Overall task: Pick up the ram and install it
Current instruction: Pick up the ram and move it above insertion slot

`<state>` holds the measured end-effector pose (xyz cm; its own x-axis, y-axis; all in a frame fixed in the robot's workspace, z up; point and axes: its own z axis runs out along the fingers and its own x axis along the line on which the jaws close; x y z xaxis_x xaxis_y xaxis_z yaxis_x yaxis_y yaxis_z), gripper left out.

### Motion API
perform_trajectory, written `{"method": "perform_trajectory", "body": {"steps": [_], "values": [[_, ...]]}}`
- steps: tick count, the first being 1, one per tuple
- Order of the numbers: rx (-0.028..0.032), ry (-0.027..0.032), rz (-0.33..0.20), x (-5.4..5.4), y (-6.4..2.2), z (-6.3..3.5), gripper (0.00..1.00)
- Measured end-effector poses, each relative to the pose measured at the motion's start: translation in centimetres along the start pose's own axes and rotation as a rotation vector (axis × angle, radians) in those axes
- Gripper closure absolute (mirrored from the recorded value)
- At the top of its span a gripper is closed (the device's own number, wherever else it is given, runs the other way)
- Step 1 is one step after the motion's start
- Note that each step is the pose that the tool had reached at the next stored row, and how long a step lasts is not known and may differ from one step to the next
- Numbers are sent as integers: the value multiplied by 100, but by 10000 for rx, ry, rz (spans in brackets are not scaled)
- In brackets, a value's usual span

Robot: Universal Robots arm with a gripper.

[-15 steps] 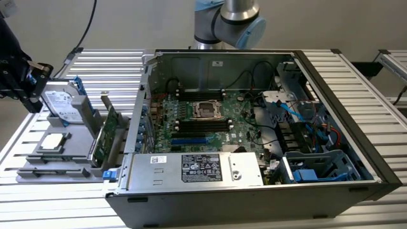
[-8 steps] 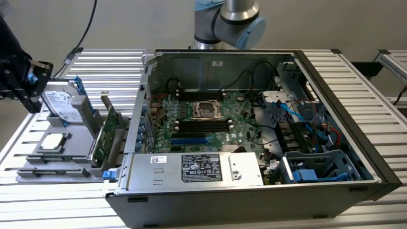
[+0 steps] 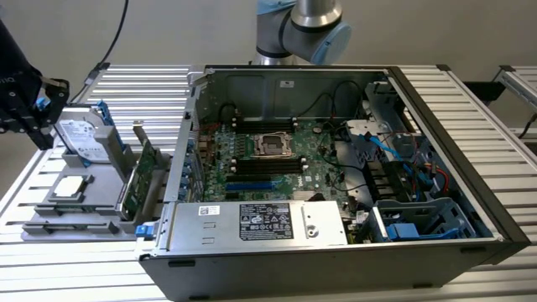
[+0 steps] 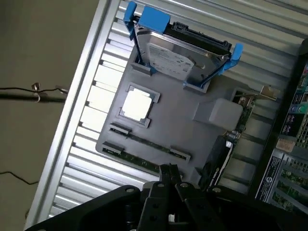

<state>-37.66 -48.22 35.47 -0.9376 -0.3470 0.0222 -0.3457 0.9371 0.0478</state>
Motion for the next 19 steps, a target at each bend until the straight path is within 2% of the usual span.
{"method": "perform_trajectory", "body": {"steps": [19], "values": [[76,164,-3439,-1,-1,29,89]]}}
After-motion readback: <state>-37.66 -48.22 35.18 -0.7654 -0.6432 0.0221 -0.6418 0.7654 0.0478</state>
